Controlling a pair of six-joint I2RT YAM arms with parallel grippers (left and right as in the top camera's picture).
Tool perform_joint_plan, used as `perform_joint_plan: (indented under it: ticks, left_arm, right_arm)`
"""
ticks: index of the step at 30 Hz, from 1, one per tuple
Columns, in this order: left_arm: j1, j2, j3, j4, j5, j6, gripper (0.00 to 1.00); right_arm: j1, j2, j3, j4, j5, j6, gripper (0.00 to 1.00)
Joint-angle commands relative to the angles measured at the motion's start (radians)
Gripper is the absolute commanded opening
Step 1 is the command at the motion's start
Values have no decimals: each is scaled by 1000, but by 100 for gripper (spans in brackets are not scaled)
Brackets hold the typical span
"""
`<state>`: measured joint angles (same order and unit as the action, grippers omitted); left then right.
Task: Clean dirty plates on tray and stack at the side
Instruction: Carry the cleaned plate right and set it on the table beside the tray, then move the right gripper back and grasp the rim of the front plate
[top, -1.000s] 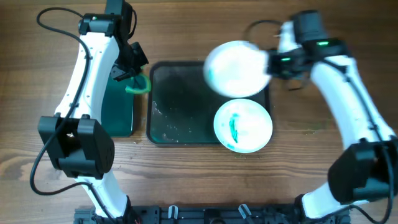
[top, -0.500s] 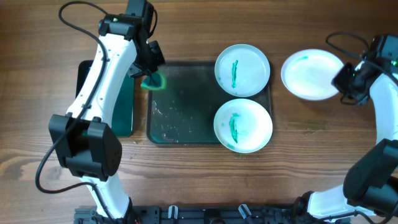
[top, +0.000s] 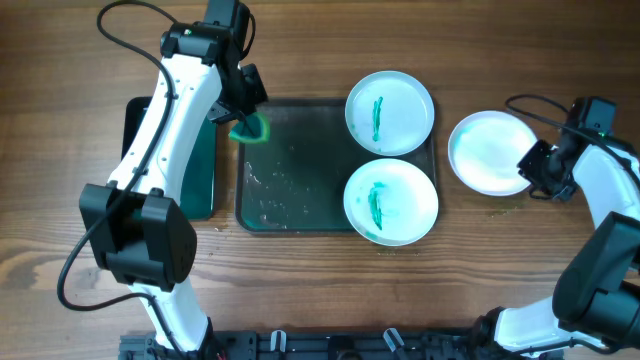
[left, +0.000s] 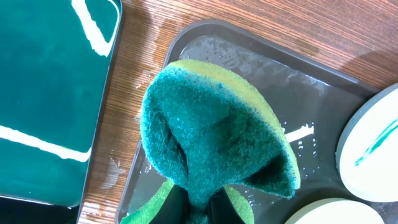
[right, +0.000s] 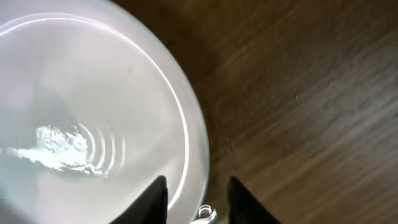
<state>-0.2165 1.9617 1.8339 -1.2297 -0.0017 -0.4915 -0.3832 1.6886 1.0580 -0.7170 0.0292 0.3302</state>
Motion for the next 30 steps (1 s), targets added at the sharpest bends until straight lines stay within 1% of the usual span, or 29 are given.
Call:
perform_joint_plan:
  ticks: [1,3,4,6,12,18,25,27,30]
  left_arm:
    - [-5,-19,18,4,5,13,4]
    - [-4,-19,18,4,6,13,4]
    - [-4,-19,18,4,5,13,4]
    - [-4,-19,18,4,6,13,4]
    - [-4,-19,18,10,5,13,4]
    - [-4,-19,18,10,5,13,4]
    - [-4,-19,18,10,5,13,4]
    - [-4,-19,18,10,5,13,4]
    - [-4,-19,18,9,5,13,4]
  right_arm:
    - [-1,-11,159,-147,-177,-78,36]
    - [4,-11,224,-251,-302,-135,38]
    - [22,-11,251,-312,-396,-190,39]
    - [54,-11,250,-360,-472,-233,39]
    - [213,-10,172,-426,-454,-270,37]
    - [351,-10,60,-371,-304,-165,34]
    - [417,-10,-55,-253,-305,-156,33]
    - [425,-10,-91,-207,-306,-144,29]
    - [426,-10,-108,-184,-306,-144,20]
